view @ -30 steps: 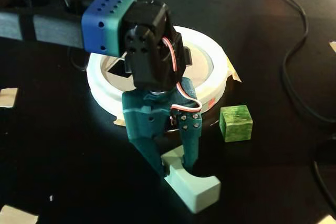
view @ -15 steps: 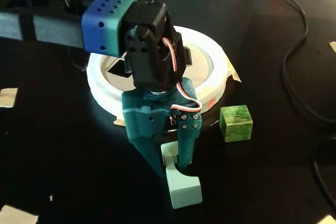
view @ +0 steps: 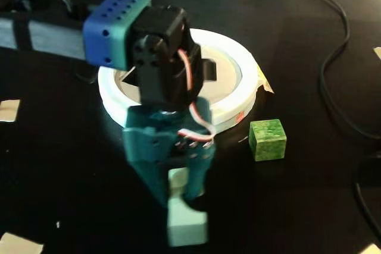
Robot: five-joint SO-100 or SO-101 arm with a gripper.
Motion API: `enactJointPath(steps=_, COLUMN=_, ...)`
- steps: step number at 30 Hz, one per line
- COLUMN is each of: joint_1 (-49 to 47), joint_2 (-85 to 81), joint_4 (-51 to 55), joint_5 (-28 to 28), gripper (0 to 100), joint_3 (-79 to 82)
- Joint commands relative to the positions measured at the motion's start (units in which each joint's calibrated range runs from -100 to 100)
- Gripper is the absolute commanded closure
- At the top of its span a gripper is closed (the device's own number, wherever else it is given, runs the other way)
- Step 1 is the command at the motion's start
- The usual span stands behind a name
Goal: Pick up the U shape block and drop it in corresponding U shaped hole
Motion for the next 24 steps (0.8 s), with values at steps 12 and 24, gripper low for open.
enactJointPath(steps=12, joint_1=-10.8, joint_2=-33.6, joint_4=4.6, joint_5=-26.8, gripper=90, joint_3=-1.8)
enactJointPath(steps=24, joint_1=-44.0, joint_2=-44.6, joint_4=4.6, joint_5=-58.9, gripper=90, joint_3=13.7)
